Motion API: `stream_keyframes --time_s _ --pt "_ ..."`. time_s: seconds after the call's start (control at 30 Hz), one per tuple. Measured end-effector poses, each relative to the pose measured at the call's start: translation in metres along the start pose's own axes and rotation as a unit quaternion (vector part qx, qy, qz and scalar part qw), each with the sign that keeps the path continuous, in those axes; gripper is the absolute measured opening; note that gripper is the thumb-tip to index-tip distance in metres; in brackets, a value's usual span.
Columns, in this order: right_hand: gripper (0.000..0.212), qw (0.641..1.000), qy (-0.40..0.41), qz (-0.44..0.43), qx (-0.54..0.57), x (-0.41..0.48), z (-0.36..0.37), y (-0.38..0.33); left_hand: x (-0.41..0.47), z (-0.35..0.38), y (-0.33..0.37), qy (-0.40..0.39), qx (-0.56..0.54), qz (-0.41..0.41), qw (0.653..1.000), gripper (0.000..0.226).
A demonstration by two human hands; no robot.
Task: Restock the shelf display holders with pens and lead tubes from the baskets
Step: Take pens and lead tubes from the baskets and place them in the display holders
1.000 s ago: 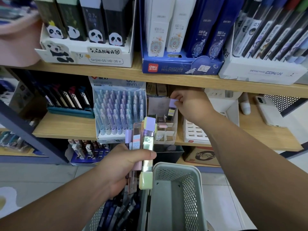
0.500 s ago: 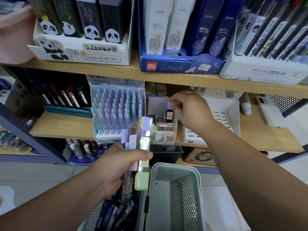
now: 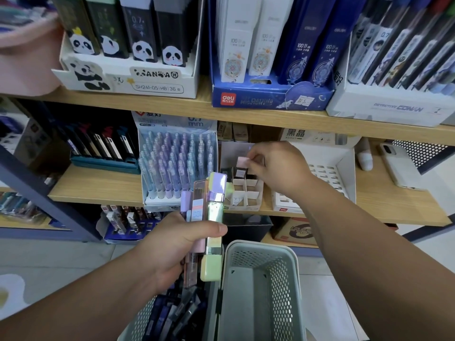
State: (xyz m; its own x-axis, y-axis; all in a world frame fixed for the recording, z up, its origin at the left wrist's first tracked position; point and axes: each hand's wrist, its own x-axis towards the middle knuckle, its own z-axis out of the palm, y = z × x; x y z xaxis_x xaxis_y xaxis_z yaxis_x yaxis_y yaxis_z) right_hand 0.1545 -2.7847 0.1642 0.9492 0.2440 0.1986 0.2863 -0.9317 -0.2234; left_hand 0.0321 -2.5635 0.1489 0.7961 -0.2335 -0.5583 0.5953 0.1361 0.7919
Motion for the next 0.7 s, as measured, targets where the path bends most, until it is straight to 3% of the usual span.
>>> stream_keyframes --time_s 0.13,0.37,0.5,0.6,0.7 --pt "0.018 0.999 -0.019 0.032 -0.024 0.012 0.004 0.000 0.001 -0.003 -0.001 0.006 0.005 0.000 1.000 0.052" --pt "0.011 0.991 0.082 0.070 -0.076 0.018 0.021 -0.004 0.002 -0.004 -0.001 -0.005 0.006 0.008 1.000 0.048" --pt "0.017 0.993 0.114 0.007 -0.033 0.009 0.023 -0.005 0.000 -0.004 0.002 -0.001 0.010 0.002 1.000 0.054" --pt "0.030 0.993 0.002 -0.058 0.098 0.003 0.014 -0.011 -0.001 -0.004 0.004 0.005 0.004 -0.006 1.000 0.048" --pt "0.043 0.985 -0.132 -0.081 0.072 -0.001 0.014 -0.014 -0.002 -0.002 0.005 0.007 -0.001 -0.013 1.000 0.047"
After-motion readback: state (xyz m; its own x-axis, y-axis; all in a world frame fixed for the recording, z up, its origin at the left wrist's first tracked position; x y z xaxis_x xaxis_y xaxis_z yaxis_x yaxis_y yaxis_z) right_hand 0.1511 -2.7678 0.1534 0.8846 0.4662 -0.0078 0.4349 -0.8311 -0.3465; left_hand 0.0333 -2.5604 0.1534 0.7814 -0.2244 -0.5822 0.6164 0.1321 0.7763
